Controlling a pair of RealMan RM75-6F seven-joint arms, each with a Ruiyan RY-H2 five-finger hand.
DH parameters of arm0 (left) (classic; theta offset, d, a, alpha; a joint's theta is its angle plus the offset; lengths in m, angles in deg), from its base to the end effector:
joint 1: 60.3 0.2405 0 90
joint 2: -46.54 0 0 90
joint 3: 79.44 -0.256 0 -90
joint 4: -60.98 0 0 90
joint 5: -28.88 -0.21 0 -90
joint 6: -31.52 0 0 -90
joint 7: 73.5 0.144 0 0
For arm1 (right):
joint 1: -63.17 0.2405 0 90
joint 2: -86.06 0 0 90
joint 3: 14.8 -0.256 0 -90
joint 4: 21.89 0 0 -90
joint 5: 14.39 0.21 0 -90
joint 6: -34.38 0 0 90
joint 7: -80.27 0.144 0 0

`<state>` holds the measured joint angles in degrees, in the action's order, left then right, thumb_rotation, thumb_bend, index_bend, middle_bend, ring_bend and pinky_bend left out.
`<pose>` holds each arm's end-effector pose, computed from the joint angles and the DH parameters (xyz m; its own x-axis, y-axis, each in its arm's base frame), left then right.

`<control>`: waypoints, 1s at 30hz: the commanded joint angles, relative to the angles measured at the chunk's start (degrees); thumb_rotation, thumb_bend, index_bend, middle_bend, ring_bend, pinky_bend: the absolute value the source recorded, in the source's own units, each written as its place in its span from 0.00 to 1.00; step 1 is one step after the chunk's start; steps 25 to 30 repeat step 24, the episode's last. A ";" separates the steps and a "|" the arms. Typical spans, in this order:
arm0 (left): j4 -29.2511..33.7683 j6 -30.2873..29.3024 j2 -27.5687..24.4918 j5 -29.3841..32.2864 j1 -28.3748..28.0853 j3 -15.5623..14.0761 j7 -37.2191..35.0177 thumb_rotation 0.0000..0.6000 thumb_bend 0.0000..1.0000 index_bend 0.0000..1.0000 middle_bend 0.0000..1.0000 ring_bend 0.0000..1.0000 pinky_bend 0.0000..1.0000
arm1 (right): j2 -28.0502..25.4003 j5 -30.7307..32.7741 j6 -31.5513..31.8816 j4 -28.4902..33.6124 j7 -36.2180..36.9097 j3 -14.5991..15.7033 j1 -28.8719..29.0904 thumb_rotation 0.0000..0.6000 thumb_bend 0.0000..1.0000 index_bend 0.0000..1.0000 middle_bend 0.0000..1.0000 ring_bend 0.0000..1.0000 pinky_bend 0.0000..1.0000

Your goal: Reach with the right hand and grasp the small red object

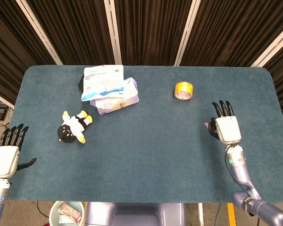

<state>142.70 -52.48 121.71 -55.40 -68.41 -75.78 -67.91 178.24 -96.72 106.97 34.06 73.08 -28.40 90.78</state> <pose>-0.3210 0.2036 0.1139 0.4720 -0.0155 0.8815 0.8812 -0.0204 -0.4722 -0.2771 -0.3472 0.0631 0.5644 0.1498 0.8118 -0.8005 -0.1410 0.5825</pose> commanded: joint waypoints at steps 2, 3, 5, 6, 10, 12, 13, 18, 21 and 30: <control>0.23 -0.29 -0.17 -0.20 0.06 0.03 -0.09 1.00 0.10 0.00 0.00 0.00 0.00 | -4.80 0.21 2.98 7.93 -4.83 -2.20 0.50 1.00 0.63 0.74 0.11 0.00 0.00; 0.28 -0.34 -0.22 -0.28 0.06 0.02 -0.21 1.00 0.10 0.00 0.00 0.00 0.00 | -5.50 0.33 3.93 9.54 -5.23 -2.34 -0.06 1.00 0.63 0.73 0.11 0.00 0.00; 0.37 -0.40 -0.40 -0.44 0.05 0.00 -0.55 1.00 0.09 0.00 0.00 0.00 0.00 | -6.81 0.70 6.72 13.48 -5.57 -2.40 -2.04 1.00 0.63 0.72 0.10 0.00 0.00; 0.42 -0.53 -0.51 -0.52 0.09 0.01 -0.78 1.00 0.09 0.00 0.00 0.00 0.00 | -7.66 0.87 8.40 15.87 -5.64 -1.94 -3.68 1.00 0.62 0.71 0.10 0.00 0.00; 0.54 -1.44 -1.05 -1.01 0.41 0.03 -1.85 1.00 0.09 0.00 0.00 0.00 0.00 | -11.45 0.65 16.11 24.49 -7.83 2.23 -11.94 1.00 0.60 0.68 0.08 0.00 0.00; 0.58 -1.68 -1.20 -1.35 0.50 -0.12 -2.19 1.00 0.10 0.00 0.00 0.00 0.00 | -12.32 0.50 19.17 26.72 -7.31 4.32 -15.44 1.00 0.60 0.68 0.08 0.00 0.00; 0.64 -1.85 -1.27 -1.58 0.54 -0.19 -2.35 1.00 0.10 0.00 0.00 0.00 0.00 | -12.71 0.38 20.54 27.54 -6.70 5.30 -17.04 1.00 0.60 0.68 0.08 0.00 0.00; 1.01 -3.27 -1.37 -2.93 0.98 -0.62 -2.22 1.00 0.09 0.00 0.00 0.00 0.00 | -14.10 -0.74 24.12 28.55 -2.11 9.38 -22.69 1.00 0.60 0.66 0.07 0.00 0.00; 1.24 -3.41 -1.23 -3.31 1.03 -0.83 -1.87 1.00 0.09 0.00 0.00 0.00 0.00 | -15.42 -1.44 23.51 29.14 -1.74 9.95 -23.15 1.00 0.60 0.66 0.06 0.00 0.00; 1.29 -3.24 -1.14 -3.39 0.95 -0.89 -1.48 1.00 0.09 0.00 0.00 0.00 0.00 | -15.87 -1.05 22.28 29.59 -2.06 9.77 -23.07 1.00 0.60 0.65 0.06 0.00 0.00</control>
